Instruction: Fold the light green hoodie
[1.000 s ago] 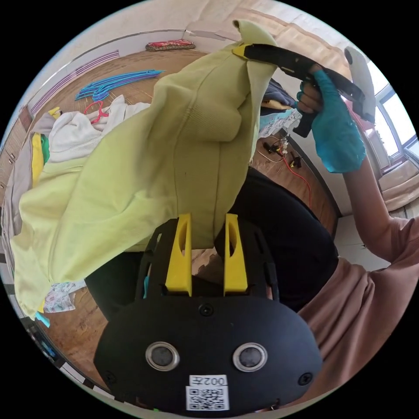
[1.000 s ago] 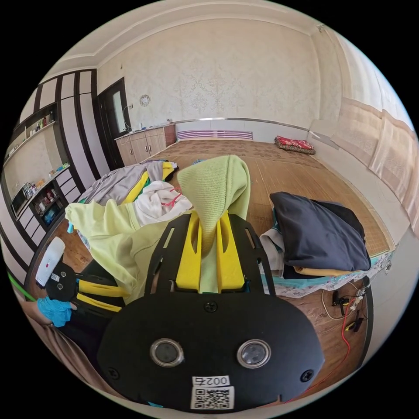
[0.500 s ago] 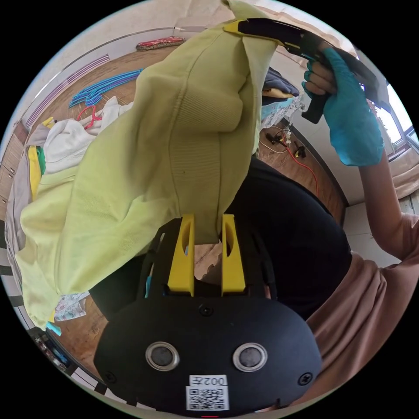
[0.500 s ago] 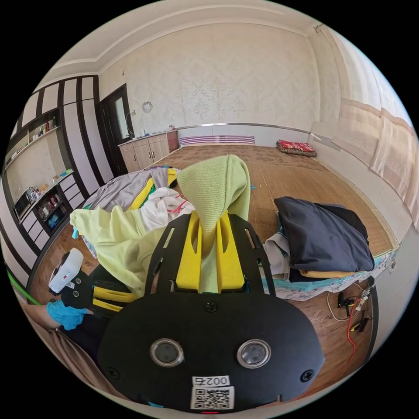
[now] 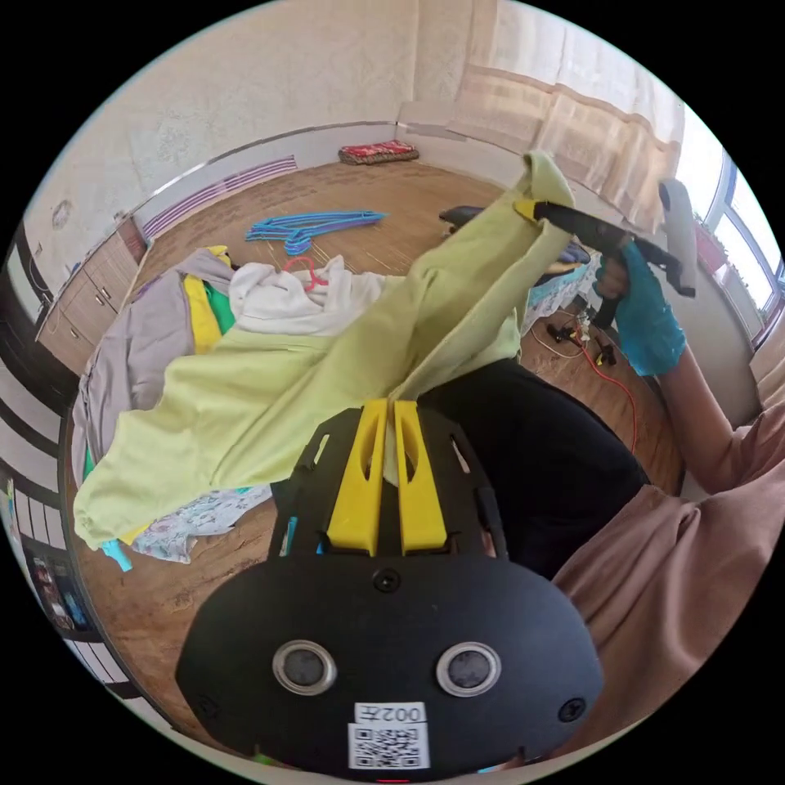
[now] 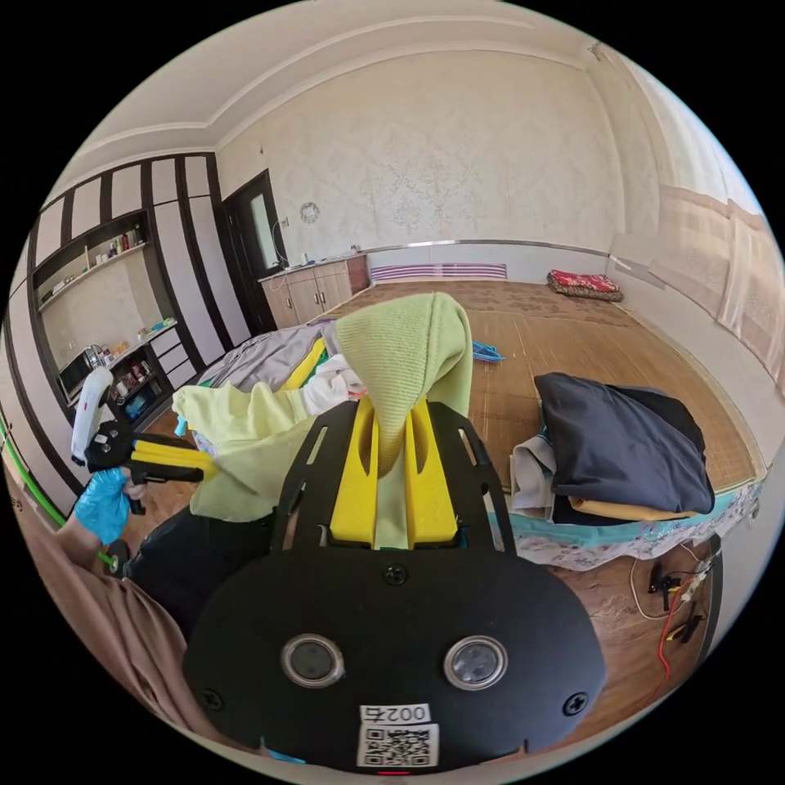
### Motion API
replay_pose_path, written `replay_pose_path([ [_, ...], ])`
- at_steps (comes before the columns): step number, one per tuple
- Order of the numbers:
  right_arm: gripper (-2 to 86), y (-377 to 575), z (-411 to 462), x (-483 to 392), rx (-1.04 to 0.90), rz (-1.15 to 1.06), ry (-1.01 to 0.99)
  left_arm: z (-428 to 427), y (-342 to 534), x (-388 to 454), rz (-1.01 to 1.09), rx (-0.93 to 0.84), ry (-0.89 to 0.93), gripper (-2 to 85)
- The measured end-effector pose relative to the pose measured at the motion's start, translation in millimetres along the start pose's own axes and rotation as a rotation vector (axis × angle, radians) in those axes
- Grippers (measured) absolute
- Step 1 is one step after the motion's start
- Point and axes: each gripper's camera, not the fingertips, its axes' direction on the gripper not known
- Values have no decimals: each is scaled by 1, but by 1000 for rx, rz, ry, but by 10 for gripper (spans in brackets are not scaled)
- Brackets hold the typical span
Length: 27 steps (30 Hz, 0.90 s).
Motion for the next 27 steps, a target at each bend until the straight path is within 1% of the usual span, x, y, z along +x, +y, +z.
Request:
replay_pose_path([
  [8, 109, 16, -58, -35, 12, -174, -136, -117, 38, 7, 48, 194, -104, -9],
  [13, 124, 34, -94, -55, 9, -241, -242, -174, 65, 23, 128, 225, -152, -10],
  [16, 131, 52, -112, -65, -7, -243, -272, -189, 81, 32, 209, 160, -180, -10],
  [19, 136, 76, -121, -65, -38, -223, -313, -183, 99, 31, 252, 49, -139, -10],
  [23, 143, 108, -120, -56, -129, -208, -372, -152, 118, 22, 294, -111, 47, -10],
  [27, 147, 133, -118, -45, -222, -179, -368, -119, 133, 16, 311, -172, 166, -11],
])
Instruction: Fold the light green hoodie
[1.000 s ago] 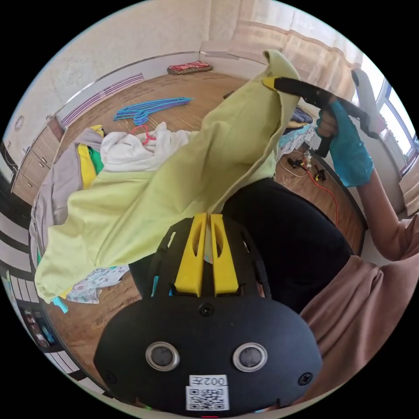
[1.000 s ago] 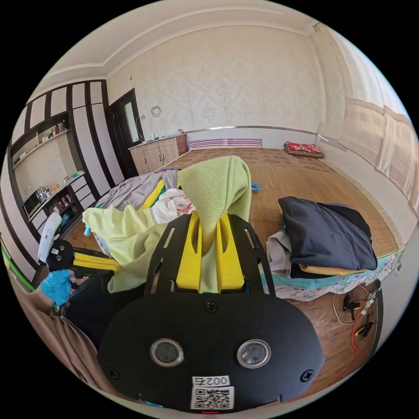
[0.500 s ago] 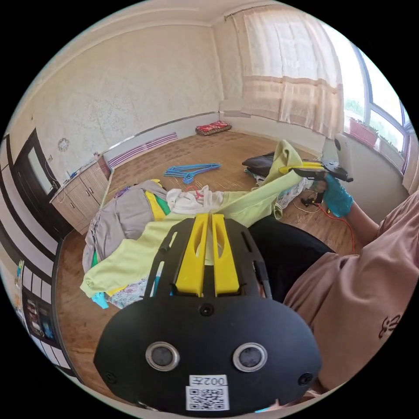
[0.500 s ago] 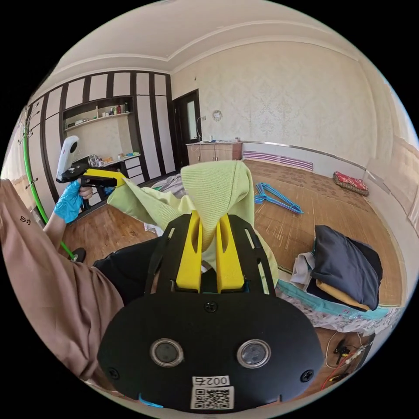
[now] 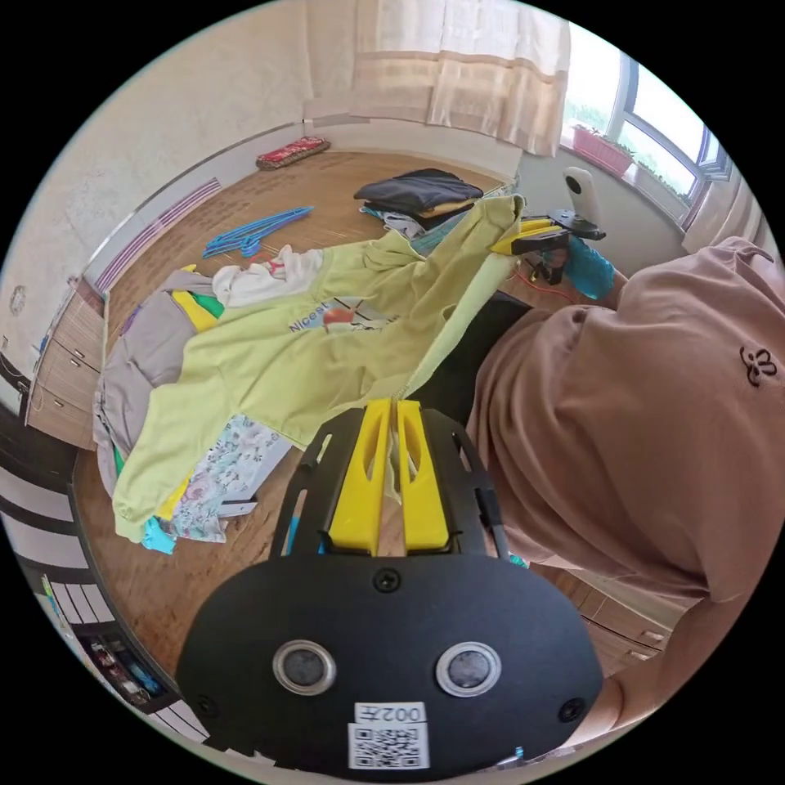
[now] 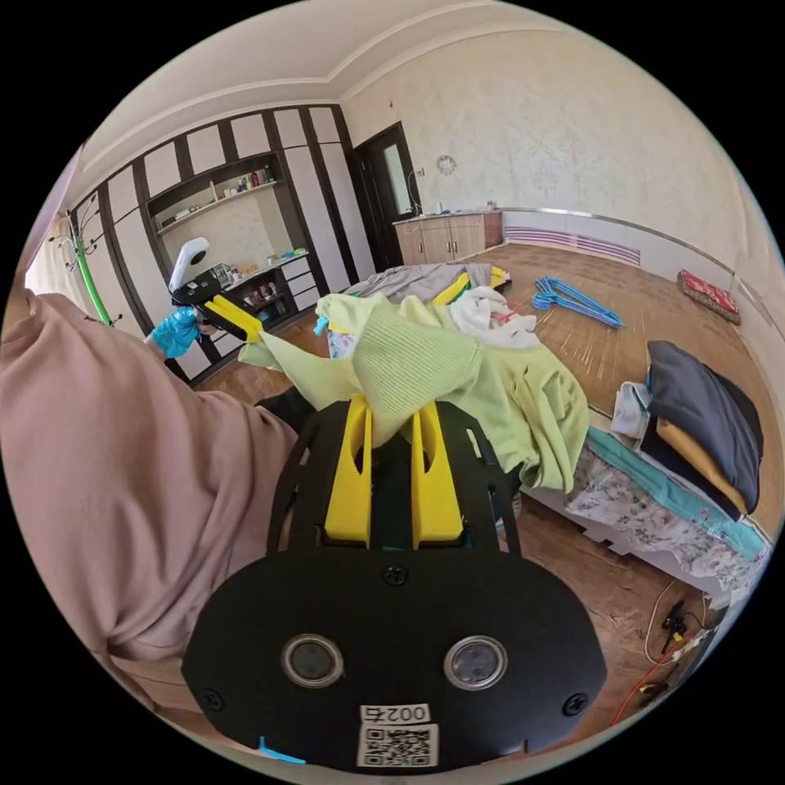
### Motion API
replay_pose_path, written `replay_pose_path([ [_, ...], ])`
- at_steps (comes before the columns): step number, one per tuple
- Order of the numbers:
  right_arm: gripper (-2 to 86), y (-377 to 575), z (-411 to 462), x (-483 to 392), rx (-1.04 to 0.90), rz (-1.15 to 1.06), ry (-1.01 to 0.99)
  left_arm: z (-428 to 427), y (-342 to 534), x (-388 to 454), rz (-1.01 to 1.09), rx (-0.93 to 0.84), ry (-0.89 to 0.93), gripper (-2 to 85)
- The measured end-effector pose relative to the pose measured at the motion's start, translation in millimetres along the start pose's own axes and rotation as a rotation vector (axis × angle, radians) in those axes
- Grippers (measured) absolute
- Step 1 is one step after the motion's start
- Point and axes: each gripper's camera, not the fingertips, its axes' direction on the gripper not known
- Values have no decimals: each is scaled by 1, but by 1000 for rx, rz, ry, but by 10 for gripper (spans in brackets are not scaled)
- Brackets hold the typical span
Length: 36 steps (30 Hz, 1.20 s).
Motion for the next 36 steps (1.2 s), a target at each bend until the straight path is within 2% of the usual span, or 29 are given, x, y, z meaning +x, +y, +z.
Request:
replay_pose_path([
  [3, 149, 16, -5, 7, -52, 28, -15, 11, 9, -3, 19, -27, 62, -13],
  [8, 151, 30, -20, 18, -147, 54, 49, 7, 24, -22, -52, -29, 8, 9],
  [10, 152, 31, -27, 20, -141, 65, 84, 11, 25, -27, -80, -20, -18, 22],
  [15, 152, 19, -33, 17, -10, 63, 127, 46, 14, -28, -38, -23, 70, 75],
  [18, 151, 10, -11, 18, -49, 52, 112, 62, 9, -27, -21, -33, 106, 87],
  [22, 149, 7, 24, 23, -146, 68, 61, 78, 9, -24, -12, -78, 49, 69],
  [26, 146, 6, 41, 14, -215, 50, 126, 79, 16, -27, -30, -49, 25, 30],
  [29, 142, 3, 35, 8, -210, 24, 145, 73, 21, -31, -24, -35, 16, -6],
  [36, 130, -11, -2, -9, -155, -62, 101, 41, 38, -32, 64, 12, 44, -13],
])
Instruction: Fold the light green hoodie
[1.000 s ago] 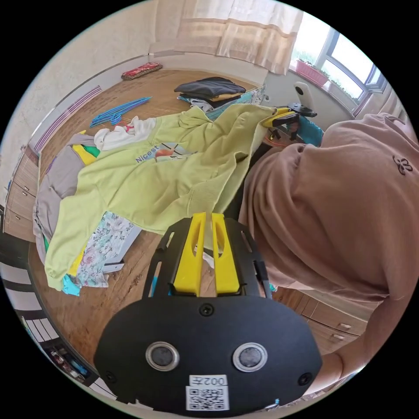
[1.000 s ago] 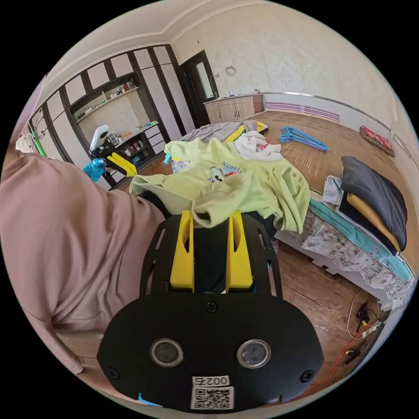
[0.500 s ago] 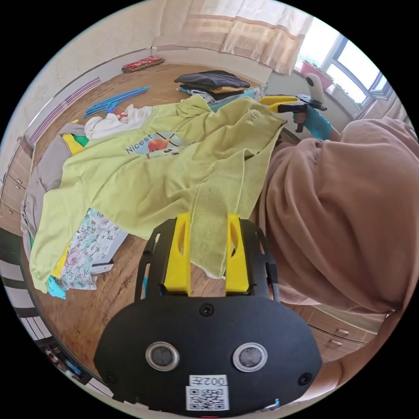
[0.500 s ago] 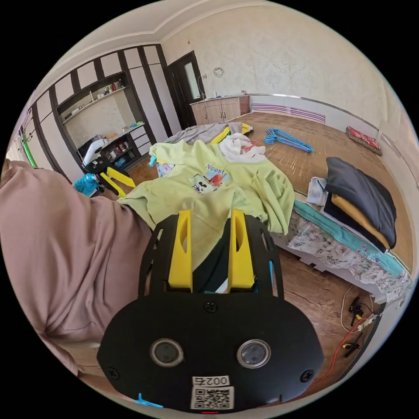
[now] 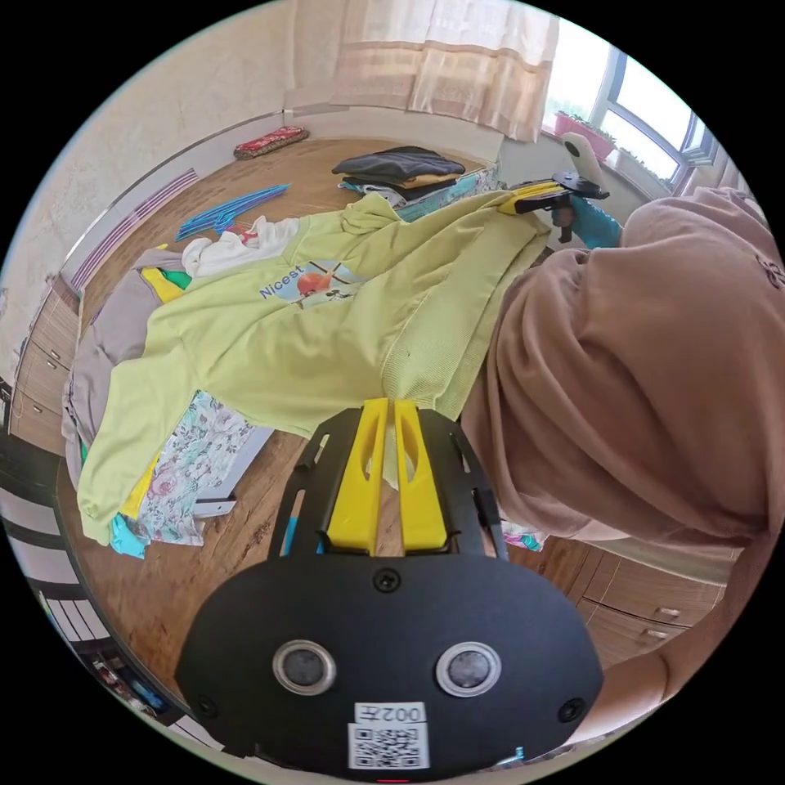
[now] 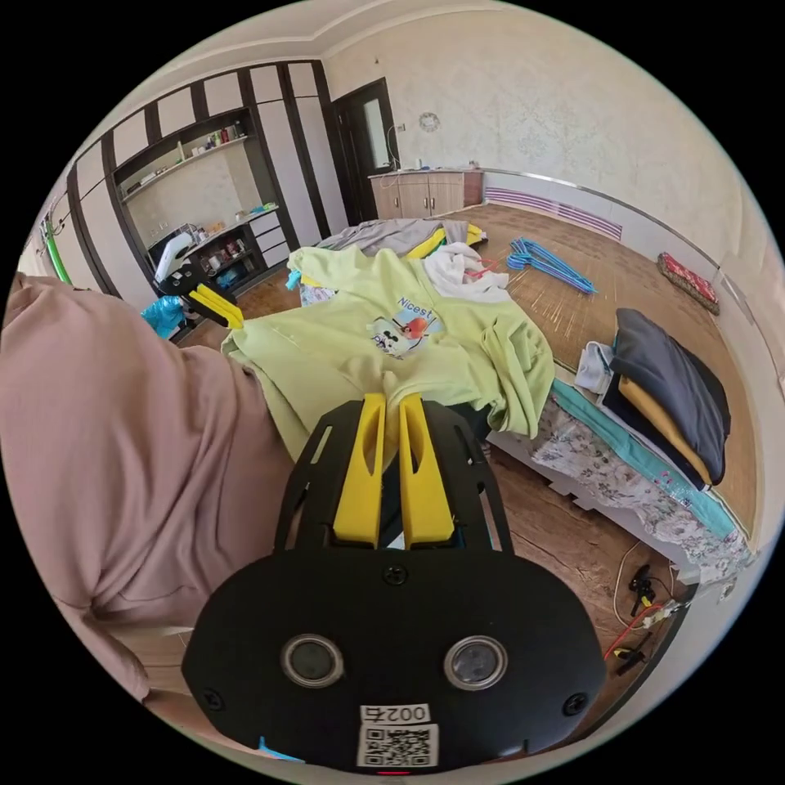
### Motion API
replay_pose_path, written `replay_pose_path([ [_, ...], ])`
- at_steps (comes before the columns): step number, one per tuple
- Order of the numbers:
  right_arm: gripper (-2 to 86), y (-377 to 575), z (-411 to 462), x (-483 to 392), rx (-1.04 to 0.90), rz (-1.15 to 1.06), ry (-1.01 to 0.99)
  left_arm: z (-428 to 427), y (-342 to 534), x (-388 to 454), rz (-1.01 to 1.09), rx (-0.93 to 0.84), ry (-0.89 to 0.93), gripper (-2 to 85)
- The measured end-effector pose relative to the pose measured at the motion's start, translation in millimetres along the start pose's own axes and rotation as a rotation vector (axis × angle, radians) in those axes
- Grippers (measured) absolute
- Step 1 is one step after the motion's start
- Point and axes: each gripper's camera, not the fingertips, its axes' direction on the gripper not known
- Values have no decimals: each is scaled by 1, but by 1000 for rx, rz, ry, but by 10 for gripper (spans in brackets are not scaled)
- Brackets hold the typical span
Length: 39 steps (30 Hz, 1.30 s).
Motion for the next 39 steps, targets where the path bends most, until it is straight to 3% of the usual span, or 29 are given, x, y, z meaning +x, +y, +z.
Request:
replay_pose_path([
  [8, 107, 2, 30, 2, -195, -14, -58, 10, 8, -8, 9, -49, 91, -13],
  [12, 89, 0, 30, 17, -190, 22, 9, 17, 18, -23, -79, -68, 19, -14],
  [16, 83, -12, 14, 29, -125, 22, 87, 8, 25, -45, -198, 20, -40, -14],
  [22, 81, -43, 16, 48, 136, 70, 237, 8, 7, -70, -313, 183, -146, -11],
  [26, 87, -86, 60, 64, 204, 70, 196, 28, -25, -90, -363, 224, -236, -10],
  [39, 83, -243, 221, 126, 18, -36, 331, 96, -135, -179, -464, 232, -275, 7],
])
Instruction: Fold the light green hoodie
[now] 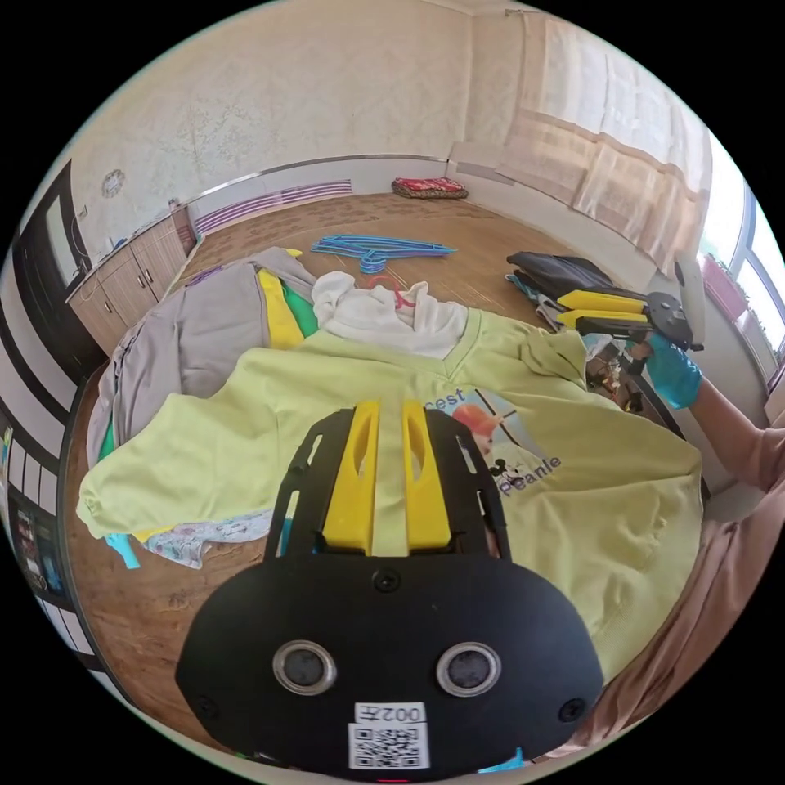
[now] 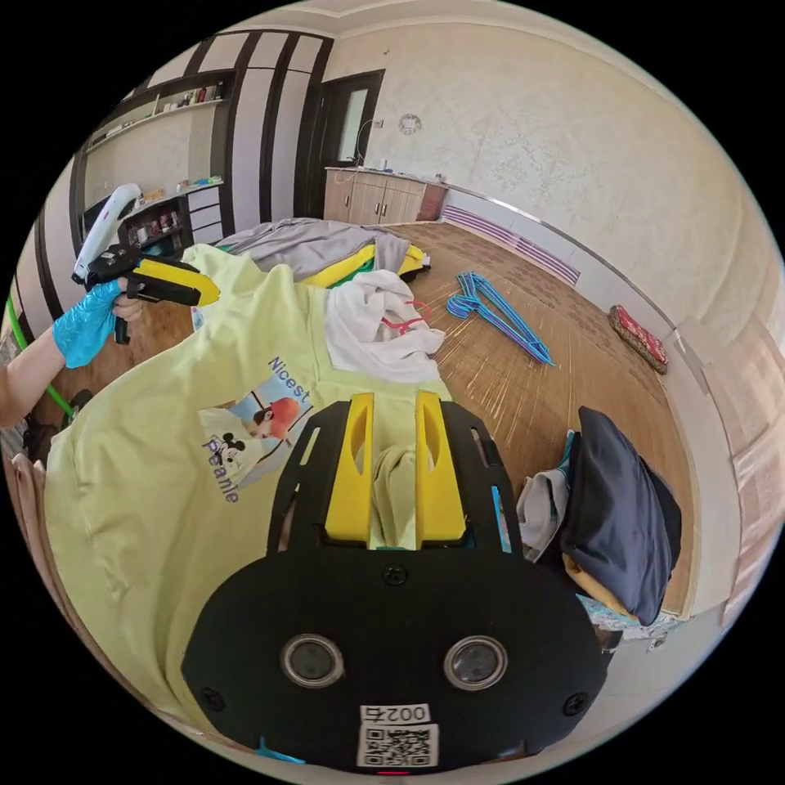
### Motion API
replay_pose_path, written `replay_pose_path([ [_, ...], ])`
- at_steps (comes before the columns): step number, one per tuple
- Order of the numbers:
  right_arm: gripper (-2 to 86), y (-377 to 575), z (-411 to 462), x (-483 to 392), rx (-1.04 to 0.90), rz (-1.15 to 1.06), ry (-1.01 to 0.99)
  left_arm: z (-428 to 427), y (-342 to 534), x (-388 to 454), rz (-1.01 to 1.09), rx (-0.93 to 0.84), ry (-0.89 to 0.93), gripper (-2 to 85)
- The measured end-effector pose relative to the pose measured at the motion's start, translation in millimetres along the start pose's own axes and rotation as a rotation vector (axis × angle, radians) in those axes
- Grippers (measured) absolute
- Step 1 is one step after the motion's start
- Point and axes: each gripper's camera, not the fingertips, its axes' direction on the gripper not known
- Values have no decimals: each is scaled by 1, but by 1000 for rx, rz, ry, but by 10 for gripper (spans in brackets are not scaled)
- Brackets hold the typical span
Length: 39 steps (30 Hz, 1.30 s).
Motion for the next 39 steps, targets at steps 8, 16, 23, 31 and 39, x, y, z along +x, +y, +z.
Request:
replay_pose_path([
  [8, 86, -67, 90, 37, -60, 43, -75, 61, -61, -17, -28, 6, 12, 15],
  [16, 89, -142, 164, 48, -92, -26, -147, 120, -125, -2, 5, 34, 27, 22],
  [23, 95, -196, 227, 59, -175, -81, -271, 163, -187, 9, 47, 57, 4, 49],
  [31, 80, -215, 274, 58, -266, -157, -265, 215, -196, 14, 101, -61, 14, 81],
  [39, 50, -227, 278, 61, -228, -147, -276, 231, -192, 18, 107, -66, -17, 51],
])
